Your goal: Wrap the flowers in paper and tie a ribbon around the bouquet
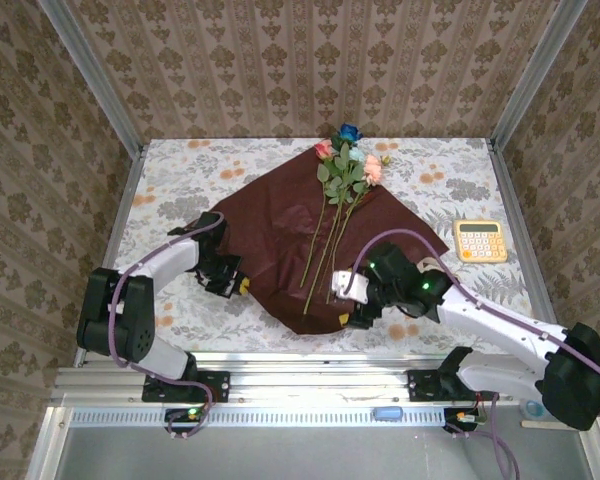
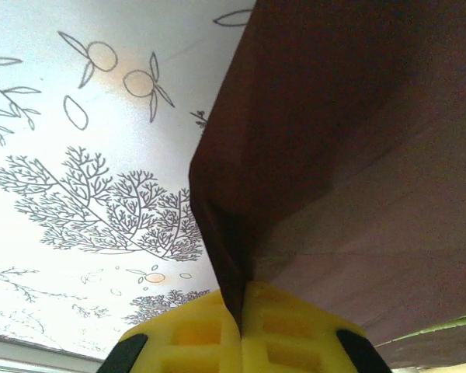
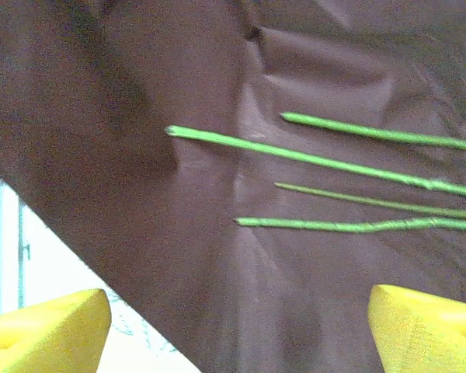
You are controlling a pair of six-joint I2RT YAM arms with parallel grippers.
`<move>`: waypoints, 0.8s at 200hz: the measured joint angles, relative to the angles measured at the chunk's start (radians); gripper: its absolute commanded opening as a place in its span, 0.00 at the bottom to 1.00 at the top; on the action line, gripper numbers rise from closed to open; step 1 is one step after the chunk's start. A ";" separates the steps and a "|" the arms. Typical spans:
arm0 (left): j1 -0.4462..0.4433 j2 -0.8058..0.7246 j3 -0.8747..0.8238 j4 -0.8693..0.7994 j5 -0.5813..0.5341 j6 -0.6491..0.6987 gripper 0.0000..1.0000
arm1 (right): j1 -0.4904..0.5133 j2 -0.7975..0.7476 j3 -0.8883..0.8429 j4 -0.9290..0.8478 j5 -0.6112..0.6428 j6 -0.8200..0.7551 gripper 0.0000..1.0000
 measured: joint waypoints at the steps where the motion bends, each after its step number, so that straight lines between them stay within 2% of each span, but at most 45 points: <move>1: 0.000 0.000 0.000 0.000 0.000 0.000 0.00 | 0.007 -0.001 -0.003 0.001 0.000 -0.002 0.86; 52: 0.000 0.006 0.000 0.001 0.005 0.003 0.00 | 0.187 0.060 -0.048 0.081 0.058 0.042 0.83; 83: 0.002 0.006 0.000 0.001 0.008 0.003 0.00 | 0.257 0.167 -0.047 0.162 0.119 0.097 0.74; 95: 0.005 0.006 0.000 0.000 0.010 0.003 0.00 | 0.276 0.201 -0.047 0.183 0.143 0.117 0.65; 103: 0.008 0.006 0.000 0.000 0.010 0.003 0.00 | 0.286 0.217 -0.046 0.196 0.165 0.126 0.53; 120: 0.015 0.006 0.000 0.000 0.011 0.007 0.00 | 0.295 0.252 -0.029 0.204 0.216 0.156 0.19; 132: 0.021 0.006 0.000 -0.001 0.010 0.017 0.00 | 0.295 0.272 -0.011 0.205 0.248 0.160 0.03; 136: 0.023 0.006 0.000 -0.002 0.010 0.021 0.00 | 0.295 0.276 -0.006 0.205 0.256 0.158 0.00; 160: 0.040 0.006 0.001 -0.032 0.003 0.064 0.00 | 0.275 0.277 0.020 0.186 0.260 0.163 0.00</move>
